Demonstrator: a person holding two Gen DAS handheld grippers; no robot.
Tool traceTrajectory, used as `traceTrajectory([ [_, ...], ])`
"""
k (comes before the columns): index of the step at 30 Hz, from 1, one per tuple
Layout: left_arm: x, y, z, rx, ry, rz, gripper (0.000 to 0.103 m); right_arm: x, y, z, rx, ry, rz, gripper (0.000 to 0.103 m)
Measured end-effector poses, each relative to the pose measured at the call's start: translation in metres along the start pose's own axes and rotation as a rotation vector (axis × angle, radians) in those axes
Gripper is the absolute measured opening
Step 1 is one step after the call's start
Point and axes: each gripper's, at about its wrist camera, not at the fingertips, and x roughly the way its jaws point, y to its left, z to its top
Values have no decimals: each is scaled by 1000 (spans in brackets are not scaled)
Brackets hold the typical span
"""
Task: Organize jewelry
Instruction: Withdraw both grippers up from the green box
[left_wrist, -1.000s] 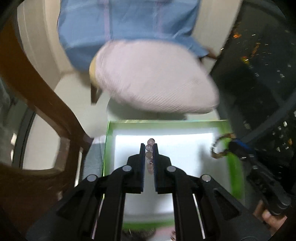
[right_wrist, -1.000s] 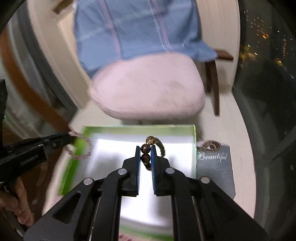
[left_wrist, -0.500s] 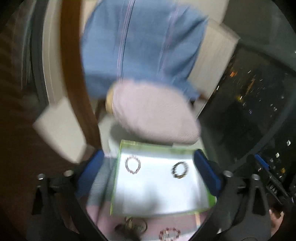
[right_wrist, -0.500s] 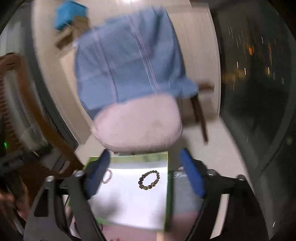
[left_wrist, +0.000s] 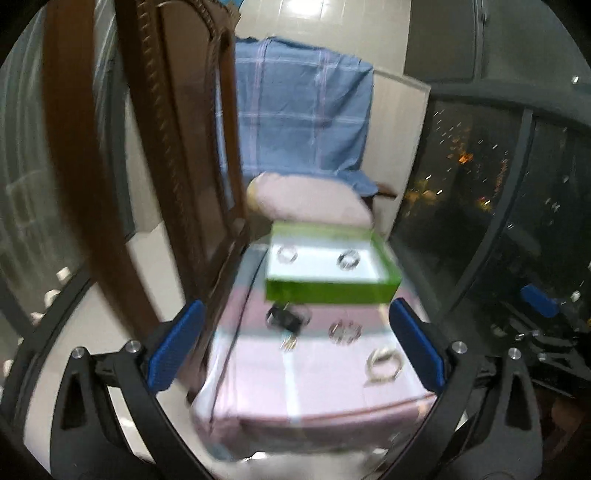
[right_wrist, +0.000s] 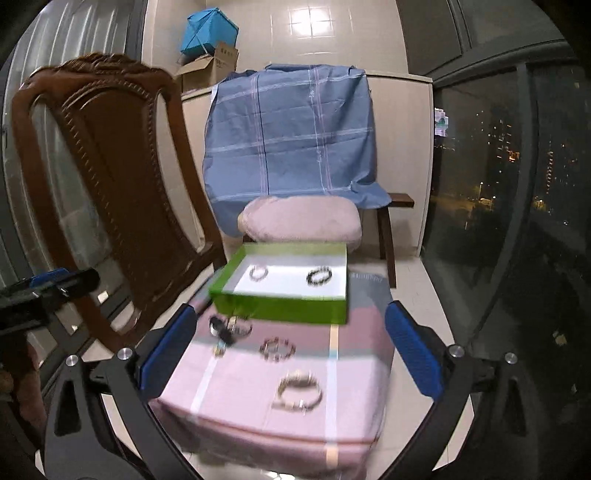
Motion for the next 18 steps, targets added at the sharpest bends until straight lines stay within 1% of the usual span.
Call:
traceTrajectory([
  [2, -8, -3, -20, 19, 3, 14, 99, -15, 6, -18, 21, -9, 29, 100],
  [4, -13, -3, -36, 17, 19, 30, 99, -26, 11, -36, 31, -14, 38, 100],
  [7, -16, -4, -48, 14, 53, 13, 99, -35, 16, -52, 33, 11, 45, 100],
  [11, -25, -8, -47, 21, 44, 1, 99, -45, 15, -57, 36, 5, 42, 100],
  [13, -27, -10, -47, 23, 40, -9, 99, -50, 15, -53, 34, -8, 35, 100],
  [18, -26, -11, -47, 24, 37, -17, 99, -54, 17, -54, 30, -22, 31, 100],
])
